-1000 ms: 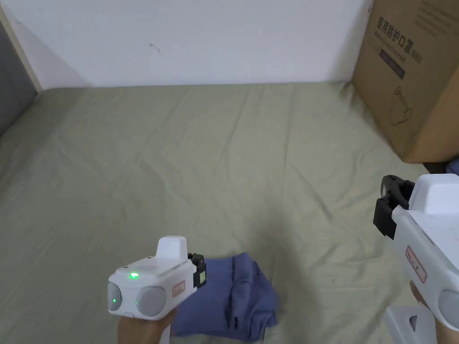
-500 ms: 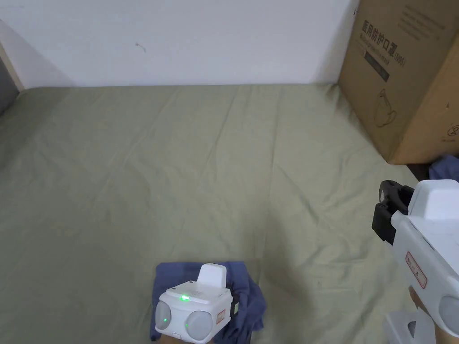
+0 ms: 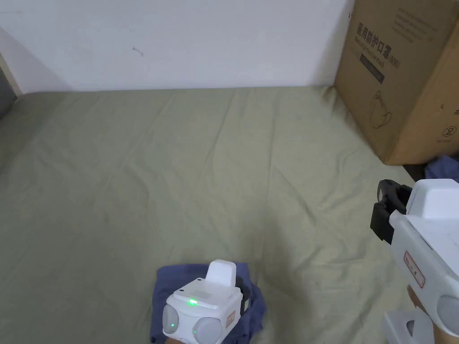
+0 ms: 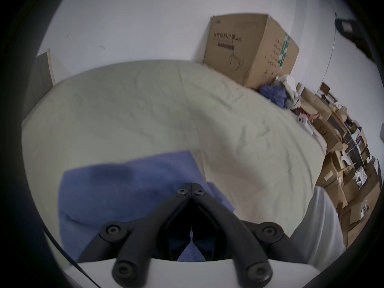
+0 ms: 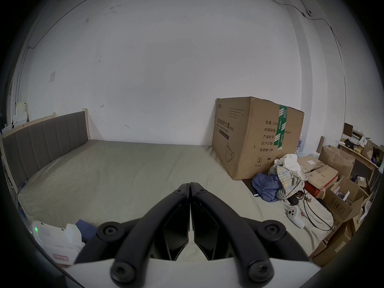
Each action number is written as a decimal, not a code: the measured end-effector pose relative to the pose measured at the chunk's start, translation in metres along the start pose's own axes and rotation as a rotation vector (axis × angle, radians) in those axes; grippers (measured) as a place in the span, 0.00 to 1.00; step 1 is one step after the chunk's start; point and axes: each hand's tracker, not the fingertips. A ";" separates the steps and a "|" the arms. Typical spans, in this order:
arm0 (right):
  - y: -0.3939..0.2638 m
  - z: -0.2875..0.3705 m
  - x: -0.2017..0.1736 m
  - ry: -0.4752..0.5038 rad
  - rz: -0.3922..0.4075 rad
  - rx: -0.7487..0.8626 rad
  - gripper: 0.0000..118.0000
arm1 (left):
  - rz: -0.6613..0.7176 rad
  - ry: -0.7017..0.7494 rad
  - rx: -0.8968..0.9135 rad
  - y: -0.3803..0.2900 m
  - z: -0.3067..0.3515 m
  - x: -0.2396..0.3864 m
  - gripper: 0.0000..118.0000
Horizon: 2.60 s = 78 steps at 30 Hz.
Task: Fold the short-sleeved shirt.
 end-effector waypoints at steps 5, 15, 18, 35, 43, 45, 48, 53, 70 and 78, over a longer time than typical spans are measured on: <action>0.008 0.005 -0.010 0.019 -0.001 0.035 0.00 | -0.029 0.044 0.179 0.039 0.052 -0.015 0.00; 0.028 0.014 -0.035 0.074 -0.001 0.102 0.00 | -0.057 0.220 0.467 0.105 0.147 -0.065 0.00; 0.035 0.018 -0.043 0.083 -0.002 0.126 0.00 | -0.076 0.280 0.545 0.115 0.172 -0.077 0.00; 0.028 0.013 -0.075 0.132 0.005 0.145 0.00 | -0.037 0.437 0.641 0.113 0.223 -0.120 0.00; -0.025 -0.018 -0.118 0.237 -0.022 0.013 0.00 | -0.014 0.436 0.595 0.095 0.218 -0.131 0.00; -0.045 -0.029 -0.132 0.270 -0.003 -0.033 0.00 | -0.001 0.433 0.585 0.091 0.216 -0.137 0.00; -0.076 -0.045 -0.153 0.294 0.031 -0.087 0.00 | 0.017 0.426 0.565 0.086 0.215 -0.143 0.00; -0.135 -0.068 -0.181 0.325 0.060 -0.228 0.00 | 0.029 0.421 0.528 0.079 0.209 -0.151 0.00; -0.220 -0.093 -0.192 0.296 0.034 -0.439 0.00 | 0.346 0.138 0.036 0.032 0.119 -0.180 0.54; -0.219 -0.092 -0.187 0.316 0.025 -0.447 0.00 | 0.431 0.009 -0.253 0.003 0.038 -0.191 0.72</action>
